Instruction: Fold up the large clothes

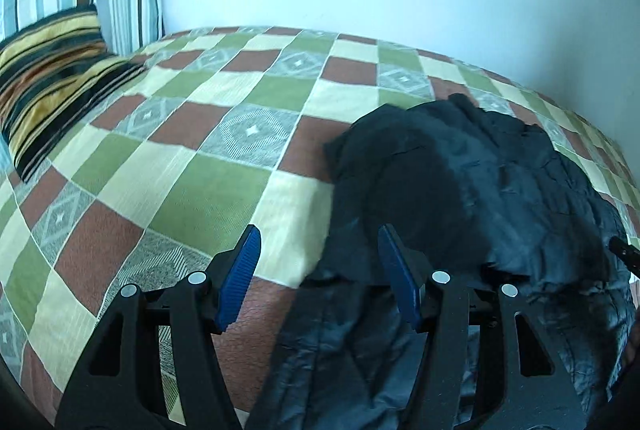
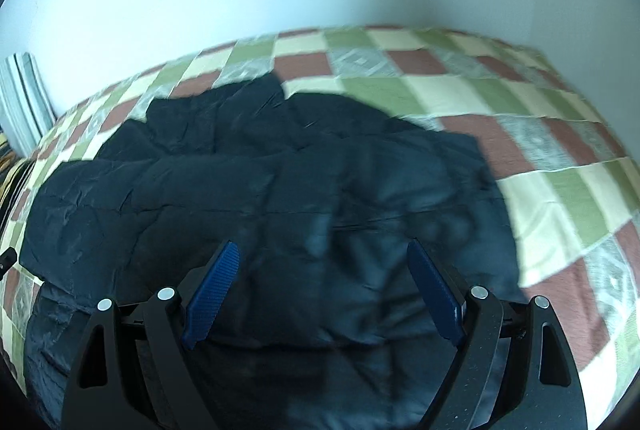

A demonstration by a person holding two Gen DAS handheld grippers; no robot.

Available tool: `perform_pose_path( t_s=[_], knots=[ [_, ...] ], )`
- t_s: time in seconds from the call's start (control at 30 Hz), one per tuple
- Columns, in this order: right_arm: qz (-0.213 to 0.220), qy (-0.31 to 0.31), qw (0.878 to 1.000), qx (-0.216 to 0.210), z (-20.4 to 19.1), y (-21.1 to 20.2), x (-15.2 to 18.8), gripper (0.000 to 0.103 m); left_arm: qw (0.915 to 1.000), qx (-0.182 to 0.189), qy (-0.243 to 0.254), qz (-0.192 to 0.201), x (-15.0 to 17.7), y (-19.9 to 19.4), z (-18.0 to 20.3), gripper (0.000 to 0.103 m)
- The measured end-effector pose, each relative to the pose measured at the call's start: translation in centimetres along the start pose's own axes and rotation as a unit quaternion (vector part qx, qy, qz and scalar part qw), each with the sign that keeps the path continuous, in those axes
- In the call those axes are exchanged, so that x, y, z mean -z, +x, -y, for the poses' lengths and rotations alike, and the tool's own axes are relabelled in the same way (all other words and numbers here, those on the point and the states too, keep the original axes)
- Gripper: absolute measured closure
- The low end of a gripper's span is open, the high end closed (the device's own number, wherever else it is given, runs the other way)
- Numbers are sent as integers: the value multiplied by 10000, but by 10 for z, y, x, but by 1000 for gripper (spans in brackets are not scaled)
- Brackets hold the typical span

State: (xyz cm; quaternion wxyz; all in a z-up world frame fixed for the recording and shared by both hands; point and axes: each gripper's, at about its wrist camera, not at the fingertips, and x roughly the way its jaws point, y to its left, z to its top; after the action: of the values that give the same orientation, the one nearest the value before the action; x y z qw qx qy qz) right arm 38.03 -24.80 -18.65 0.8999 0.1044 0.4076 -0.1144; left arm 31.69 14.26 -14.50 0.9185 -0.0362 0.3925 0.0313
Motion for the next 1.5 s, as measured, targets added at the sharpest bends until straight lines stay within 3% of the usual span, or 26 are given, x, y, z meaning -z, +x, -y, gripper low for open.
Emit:
perform_pose_path(
  t_s=[0.07,0.1,0.17,0.2,0.23,0.3,0.43,0.53,0.67,0.77,0.97,1.07,1.1,1.23,1.33,1.5],
  knots=[
    [-249,60,9994,-213,-7,15,0,34,10000,3,19,-25,2,5,0,42],
    [-400,84,9987,-293,-11,22,1,51,10000,-1,36,-38,2,8,0,42],
    [-476,71,9986,-213,-15,28,0,66,9999,45,78,-47,0,12,2,42],
    [-417,-6,9989,-198,-17,26,-1,80,9999,60,98,-29,0,14,3,42],
    [-330,-63,9992,-212,-17,22,-2,88,9999,79,127,5,-2,14,5,42],
    [-172,-105,9997,-136,-16,12,-4,94,9996,153,199,90,-8,14,11,41],
    [-38,-100,9993,350,9,6,-6,95,9988,286,364,126,-19,23,28,39],
    [-322,31,9991,257,25,22,-1,95,9973,370,629,116,-23,38,48,39],
    [-510,-115,9982,286,25,41,5,94,9950,124,975,-171,-18,72,66,39],
    [-519,-91,9984,186,28,50,10,93,9941,-22,994,-433,-13,92,66,38],
    [-459,-87,9988,159,29,49,12,93,9939,-5,974,-516,-8,105,65,37],
    [-335,-157,9990,258,26,35,7,84,9939,-75,1030,-398,-13,92,67,37],
    [-290,-184,9988,336,25,28,5,75,9941,-78,1021,-353,-15,83,67,38],
    [182,-84,9997,170,18,-5,-12,63,9956,248,906,-47,-28,56,76,37],
    [219,-156,9995,-136,2,-3,-26,63,9936,525,992,142,-44,50,103,37],
    [150,-507,9983,-232,-27,24,-33,63,9915,575,1168,90,-55,75,147,37]
  ],
)
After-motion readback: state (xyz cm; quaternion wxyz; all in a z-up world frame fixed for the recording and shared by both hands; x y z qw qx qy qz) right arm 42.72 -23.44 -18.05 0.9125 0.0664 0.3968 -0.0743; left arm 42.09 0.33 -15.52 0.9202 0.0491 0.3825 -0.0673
